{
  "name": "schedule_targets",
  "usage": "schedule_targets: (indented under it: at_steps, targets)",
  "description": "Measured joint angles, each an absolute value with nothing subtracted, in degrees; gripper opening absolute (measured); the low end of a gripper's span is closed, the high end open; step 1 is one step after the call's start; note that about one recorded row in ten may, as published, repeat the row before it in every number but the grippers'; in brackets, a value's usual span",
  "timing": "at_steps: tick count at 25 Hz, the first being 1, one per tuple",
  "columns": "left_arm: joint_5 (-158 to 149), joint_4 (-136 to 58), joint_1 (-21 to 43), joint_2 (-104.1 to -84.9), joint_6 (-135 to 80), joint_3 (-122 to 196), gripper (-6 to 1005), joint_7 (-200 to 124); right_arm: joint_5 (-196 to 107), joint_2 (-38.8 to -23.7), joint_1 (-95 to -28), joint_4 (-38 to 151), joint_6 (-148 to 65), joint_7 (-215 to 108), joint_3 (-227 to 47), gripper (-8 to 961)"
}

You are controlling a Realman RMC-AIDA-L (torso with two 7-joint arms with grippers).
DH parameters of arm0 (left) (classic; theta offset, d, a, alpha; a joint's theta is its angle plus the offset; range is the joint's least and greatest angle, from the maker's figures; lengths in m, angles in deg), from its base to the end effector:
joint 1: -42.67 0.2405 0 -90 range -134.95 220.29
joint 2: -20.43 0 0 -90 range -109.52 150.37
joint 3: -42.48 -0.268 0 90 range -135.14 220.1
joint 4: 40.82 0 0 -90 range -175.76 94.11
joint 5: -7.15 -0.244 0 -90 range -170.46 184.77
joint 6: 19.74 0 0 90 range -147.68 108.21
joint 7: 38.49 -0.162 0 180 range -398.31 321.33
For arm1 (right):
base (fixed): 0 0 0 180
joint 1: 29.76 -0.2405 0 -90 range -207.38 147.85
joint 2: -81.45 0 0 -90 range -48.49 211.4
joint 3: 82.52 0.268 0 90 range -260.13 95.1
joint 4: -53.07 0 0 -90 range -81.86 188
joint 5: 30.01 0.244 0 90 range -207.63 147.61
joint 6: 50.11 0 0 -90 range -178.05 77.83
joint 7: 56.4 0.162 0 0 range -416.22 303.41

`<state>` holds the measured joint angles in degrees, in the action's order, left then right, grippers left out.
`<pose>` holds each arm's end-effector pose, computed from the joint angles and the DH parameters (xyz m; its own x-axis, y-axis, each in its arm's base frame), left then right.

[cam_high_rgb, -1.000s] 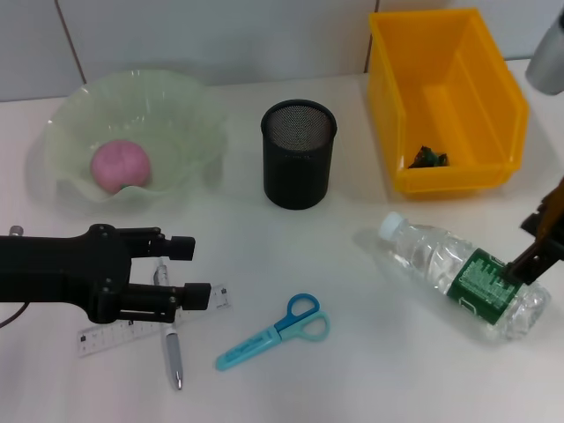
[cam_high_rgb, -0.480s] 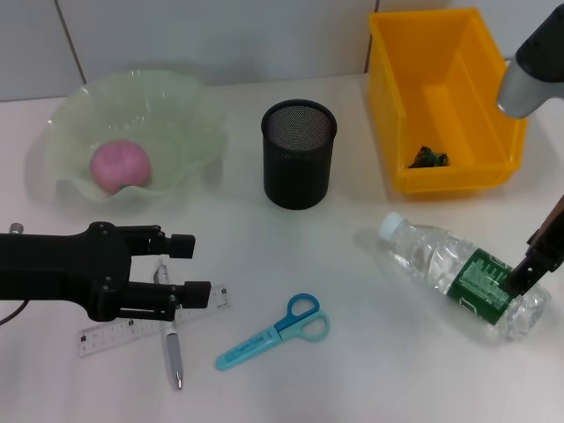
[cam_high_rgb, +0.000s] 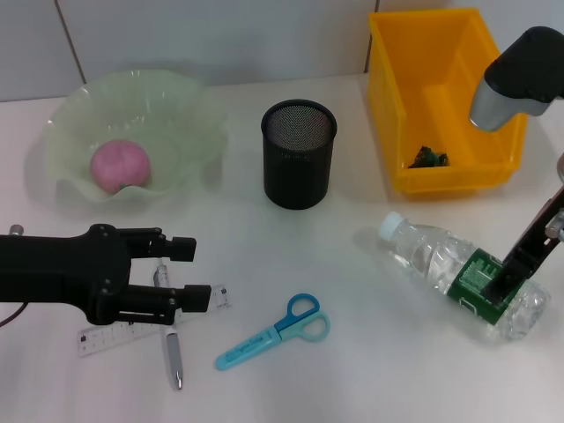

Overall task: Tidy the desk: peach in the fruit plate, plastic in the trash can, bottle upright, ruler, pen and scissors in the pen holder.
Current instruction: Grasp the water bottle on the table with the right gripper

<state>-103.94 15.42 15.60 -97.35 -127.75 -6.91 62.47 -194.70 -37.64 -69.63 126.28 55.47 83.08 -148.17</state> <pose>-0.2346 0.3362 0.0224 0.8052 0.4389 0.3987 0.4187 -0.8970 0.1419 0.2265 0.3875 0.0327 0.5515 -0.7284 0.4065 -0.5615 -0.6846 -0.4648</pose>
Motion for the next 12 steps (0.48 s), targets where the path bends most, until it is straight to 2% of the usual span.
schedule_targets:
  at_steps: [12]
  targets:
    - [-103.6, 15.6, 15.6, -96.91, -128.4, -6.9, 799, 62.5, -194.6, -37.56, -70.5, 121.7, 52.4, 84.0, -148.1, 814]
